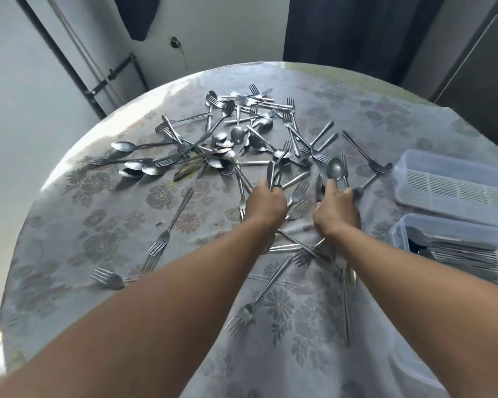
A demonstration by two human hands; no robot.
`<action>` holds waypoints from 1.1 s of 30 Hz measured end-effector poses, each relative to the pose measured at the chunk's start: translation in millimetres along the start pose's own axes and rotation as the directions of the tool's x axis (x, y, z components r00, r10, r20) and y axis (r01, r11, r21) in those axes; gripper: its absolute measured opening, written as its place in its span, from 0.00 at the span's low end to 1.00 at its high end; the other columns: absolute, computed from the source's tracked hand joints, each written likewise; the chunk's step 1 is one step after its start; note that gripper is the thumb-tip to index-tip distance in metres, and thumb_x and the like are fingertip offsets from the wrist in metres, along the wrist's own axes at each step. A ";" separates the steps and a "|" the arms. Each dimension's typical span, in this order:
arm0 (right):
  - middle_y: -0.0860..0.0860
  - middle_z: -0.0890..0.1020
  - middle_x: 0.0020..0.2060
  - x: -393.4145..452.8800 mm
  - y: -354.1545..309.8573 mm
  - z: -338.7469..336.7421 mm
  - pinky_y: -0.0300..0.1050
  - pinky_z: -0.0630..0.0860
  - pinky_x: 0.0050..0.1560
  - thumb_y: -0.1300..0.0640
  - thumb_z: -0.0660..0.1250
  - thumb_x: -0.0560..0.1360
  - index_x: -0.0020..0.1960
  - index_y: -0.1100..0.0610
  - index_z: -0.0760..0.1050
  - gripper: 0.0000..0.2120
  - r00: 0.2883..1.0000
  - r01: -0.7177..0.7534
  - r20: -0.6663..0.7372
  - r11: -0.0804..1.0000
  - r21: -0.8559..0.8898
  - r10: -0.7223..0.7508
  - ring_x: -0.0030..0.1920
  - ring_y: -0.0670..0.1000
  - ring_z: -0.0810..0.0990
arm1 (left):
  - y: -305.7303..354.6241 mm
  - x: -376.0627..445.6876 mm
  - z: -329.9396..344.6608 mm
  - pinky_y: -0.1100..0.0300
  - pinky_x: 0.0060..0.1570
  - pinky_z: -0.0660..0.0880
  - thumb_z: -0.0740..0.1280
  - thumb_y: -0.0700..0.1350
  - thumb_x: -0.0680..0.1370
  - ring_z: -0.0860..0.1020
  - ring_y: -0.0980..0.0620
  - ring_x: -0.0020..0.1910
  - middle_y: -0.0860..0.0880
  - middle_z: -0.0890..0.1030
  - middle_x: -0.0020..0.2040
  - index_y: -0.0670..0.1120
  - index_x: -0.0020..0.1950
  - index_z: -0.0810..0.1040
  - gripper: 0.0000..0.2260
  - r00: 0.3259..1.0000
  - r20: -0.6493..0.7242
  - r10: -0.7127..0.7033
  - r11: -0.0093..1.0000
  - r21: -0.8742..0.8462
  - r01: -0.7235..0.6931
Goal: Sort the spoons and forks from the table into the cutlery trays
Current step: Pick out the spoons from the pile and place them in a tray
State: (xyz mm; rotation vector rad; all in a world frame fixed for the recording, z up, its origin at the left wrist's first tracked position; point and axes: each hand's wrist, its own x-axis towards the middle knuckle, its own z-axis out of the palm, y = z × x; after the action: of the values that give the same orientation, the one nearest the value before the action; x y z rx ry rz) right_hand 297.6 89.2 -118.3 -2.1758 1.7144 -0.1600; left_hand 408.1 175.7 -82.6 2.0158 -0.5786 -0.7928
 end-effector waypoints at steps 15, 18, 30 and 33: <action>0.60 0.82 0.52 18.5 -0.5 -16.6 0.46 0.70 0.44 0.57 0.64 0.77 0.52 0.60 0.77 0.08 0.990 -0.063 0.130 0.994 0.084 0.052 0.47 0.60 0.76 | -10.5 -11.7 10.8 0.49 0.42 0.72 0.59 0.49 0.80 0.73 0.45 0.38 0.48 0.76 0.39 0.49 0.45 0.74 0.08 0.996 -0.048 -0.079 0.995 -0.060 0.076; 0.62 0.80 0.62 12.4 -3.9 -21.3 0.48 0.68 0.48 0.52 0.58 0.80 0.63 0.63 0.75 0.18 0.991 -0.085 0.119 0.983 0.163 0.066 0.58 0.63 0.78 | -9.1 -11.1 10.3 0.48 0.43 0.74 0.59 0.49 0.81 0.74 0.45 0.39 0.48 0.77 0.40 0.50 0.47 0.75 0.08 0.994 -0.055 -0.096 0.991 -0.100 0.090; 0.55 0.78 0.44 -19.1 11.3 -40.2 0.49 0.65 0.38 0.54 0.56 0.82 0.53 0.59 0.74 0.11 0.967 0.077 0.151 0.803 0.591 -0.203 0.41 0.54 0.74 | 9.7 -38.1 26.9 0.54 0.43 0.68 0.58 0.55 0.86 0.71 0.49 0.36 0.50 0.73 0.35 0.48 0.46 0.74 0.15 0.962 -0.165 -0.218 0.930 -0.335 0.153; 0.52 0.77 0.39 -24.0 28.4 -47.6 0.52 0.68 0.41 0.52 0.57 0.80 0.49 0.54 0.74 0.09 0.937 0.087 0.203 0.750 0.656 -0.286 0.39 0.54 0.73 | 22.2 -56.3 39.1 0.49 0.50 0.75 0.57 0.55 0.84 0.79 0.43 0.47 0.44 0.80 0.47 0.46 0.54 0.78 0.16 0.932 -0.250 -0.264 0.921 -0.353 0.166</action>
State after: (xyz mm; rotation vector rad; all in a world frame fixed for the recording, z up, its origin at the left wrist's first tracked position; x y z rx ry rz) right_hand 250.7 96.5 -80.8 -1.7312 1.0520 -0.3928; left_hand 339.0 179.3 -62.4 1.8563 -0.0438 -0.6502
